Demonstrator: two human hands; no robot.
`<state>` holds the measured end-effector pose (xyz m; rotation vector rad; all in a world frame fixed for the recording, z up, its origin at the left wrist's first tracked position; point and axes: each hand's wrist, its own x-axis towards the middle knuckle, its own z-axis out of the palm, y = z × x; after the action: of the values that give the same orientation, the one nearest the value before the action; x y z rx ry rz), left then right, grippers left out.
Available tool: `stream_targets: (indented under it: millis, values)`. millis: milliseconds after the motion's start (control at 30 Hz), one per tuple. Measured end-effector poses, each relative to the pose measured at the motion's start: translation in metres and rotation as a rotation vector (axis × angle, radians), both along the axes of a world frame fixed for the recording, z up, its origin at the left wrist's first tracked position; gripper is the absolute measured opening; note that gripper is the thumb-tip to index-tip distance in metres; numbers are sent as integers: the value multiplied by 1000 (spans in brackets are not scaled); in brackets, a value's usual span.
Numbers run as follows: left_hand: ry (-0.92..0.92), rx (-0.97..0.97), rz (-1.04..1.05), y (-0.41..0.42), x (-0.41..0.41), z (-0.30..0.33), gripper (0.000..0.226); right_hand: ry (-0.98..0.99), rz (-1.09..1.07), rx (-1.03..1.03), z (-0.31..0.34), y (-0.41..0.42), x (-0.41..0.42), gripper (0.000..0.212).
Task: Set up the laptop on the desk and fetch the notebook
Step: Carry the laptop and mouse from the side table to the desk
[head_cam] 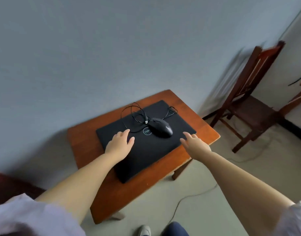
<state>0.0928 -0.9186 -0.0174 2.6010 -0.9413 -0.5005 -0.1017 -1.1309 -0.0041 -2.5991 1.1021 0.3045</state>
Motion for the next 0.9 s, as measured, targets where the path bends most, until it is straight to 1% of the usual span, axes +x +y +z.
stream_targets:
  millis: [67, 133, 267, 367, 433, 500, 600, 700, 767, 833, 900]
  values:
    - [-13, 24, 101, 4, 14, -6, 51, -45, -20, 39, -3, -18, 26, 52]
    - [-37, 64, 200, 9, 24, -16, 51, -50, 21, 39, -9, -37, 50, 52]
    - [-50, 133, 387, 12, 27, -38, 51, -18, 95, -30, -27, -80, 87, 51]
    - [-93, 158, 475, 0, 16, -49, 50, 40, 136, 31, -42, -109, 104, 50]
    - [-124, 139, 572, -11, 9, -52, 50, 22, 152, 84, -52, -121, 112, 51]
    - [-118, 67, 727, -20, 3, -53, 51, -35, 146, 98, -59, -130, 118, 51]
    - [-52, 4, 979, -28, -6, -54, 59, -71, 123, 111, -66, -140, 125, 48]
    - [32, 8, 1138, -29, -4, -54, 66, -82, 66, 130, -71, -142, 133, 49]
    - [120, 26, 1235, -24, 9, -53, 68, -72, 19, 143, -72, -142, 140, 53]
    - [206, 82, 1269, -18, 23, -54, 72, -44, -24, 169, -72, -144, 147, 61]
    - [260, 115, 1241, -15, 33, -56, 74, -12, -47, 190, -74, -147, 151, 71]
